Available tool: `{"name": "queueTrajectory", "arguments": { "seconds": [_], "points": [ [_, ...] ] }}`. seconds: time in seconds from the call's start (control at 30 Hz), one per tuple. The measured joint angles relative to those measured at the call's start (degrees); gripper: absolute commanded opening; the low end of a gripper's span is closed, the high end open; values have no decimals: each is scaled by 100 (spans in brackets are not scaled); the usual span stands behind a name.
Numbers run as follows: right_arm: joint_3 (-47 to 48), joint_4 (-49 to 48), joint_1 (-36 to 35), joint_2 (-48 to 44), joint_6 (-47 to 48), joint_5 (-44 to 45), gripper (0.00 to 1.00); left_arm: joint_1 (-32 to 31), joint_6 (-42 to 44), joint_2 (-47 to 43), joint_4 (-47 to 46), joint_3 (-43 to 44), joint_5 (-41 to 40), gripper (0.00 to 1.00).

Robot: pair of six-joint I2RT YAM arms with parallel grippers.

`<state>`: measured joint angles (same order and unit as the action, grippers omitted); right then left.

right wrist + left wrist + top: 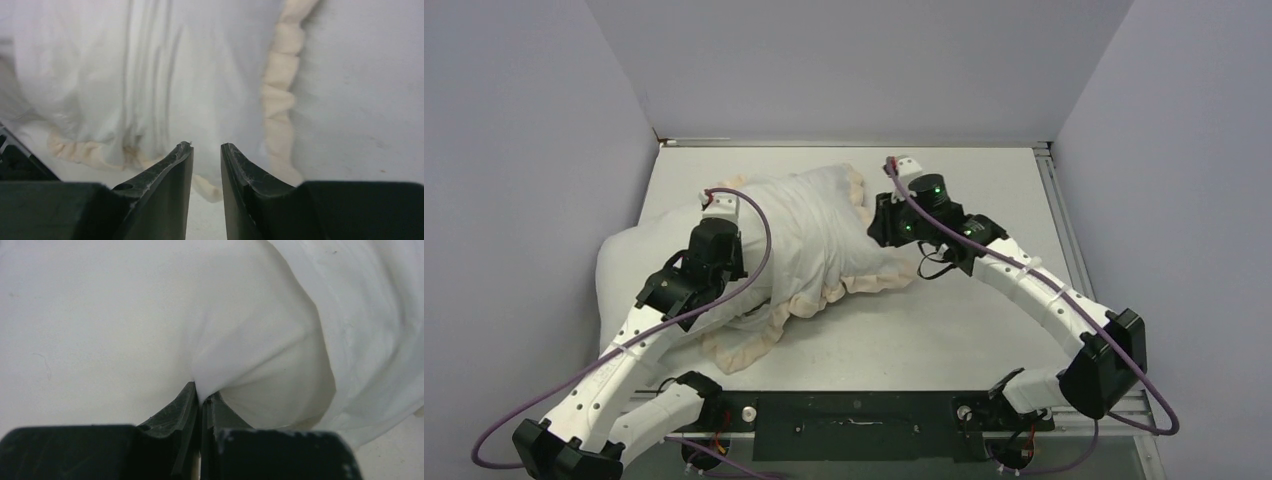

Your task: Remove the pillowcase from the pillow

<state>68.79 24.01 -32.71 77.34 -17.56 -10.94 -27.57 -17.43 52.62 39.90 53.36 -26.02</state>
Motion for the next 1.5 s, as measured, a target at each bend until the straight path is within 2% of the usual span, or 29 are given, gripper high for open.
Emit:
{"name": "queueTrajectory", "arguments": {
  "seconds": [0.2,0.33,0.5,0.57,0.6,0.73,0.8,1.0,1.13,1.37,1.5],
  "points": [
    [76,-227,-1143,479,-337,-42,62,0,2,-52,-98,-39,417,0],
    [81,-372,-1464,824,-590,-26,69,0,2,-72,-149,-52,544,0],
    [81,-566,-1635,1261,-826,74,69,0,2,-125,-201,-114,619,0],
    [90,-632,-1692,1443,-890,114,65,0,2,-138,-225,-131,643,0],
    [116,-658,-1731,1563,-905,149,59,0,0,-142,-236,-136,654,0],
    [332,-612,-1893,1982,-876,420,16,0,0,-186,-234,-138,660,0],
    [505,-507,-1950,2166,-857,667,6,0,2,-210,-225,-138,647,0],
    [769,-118,-1961,2216,-717,1585,5,-15,0,-245,-129,-98,481,0],
    [772,-31,-1578,1952,-669,1814,5,-24,7,-269,-59,61,437,0],
    [750,96,-575,1003,-673,1622,5,-90,0,-457,-144,319,603,0],
    [540,116,138,483,-723,1021,5,-98,7,-529,-297,369,831,0]
  ]
}}
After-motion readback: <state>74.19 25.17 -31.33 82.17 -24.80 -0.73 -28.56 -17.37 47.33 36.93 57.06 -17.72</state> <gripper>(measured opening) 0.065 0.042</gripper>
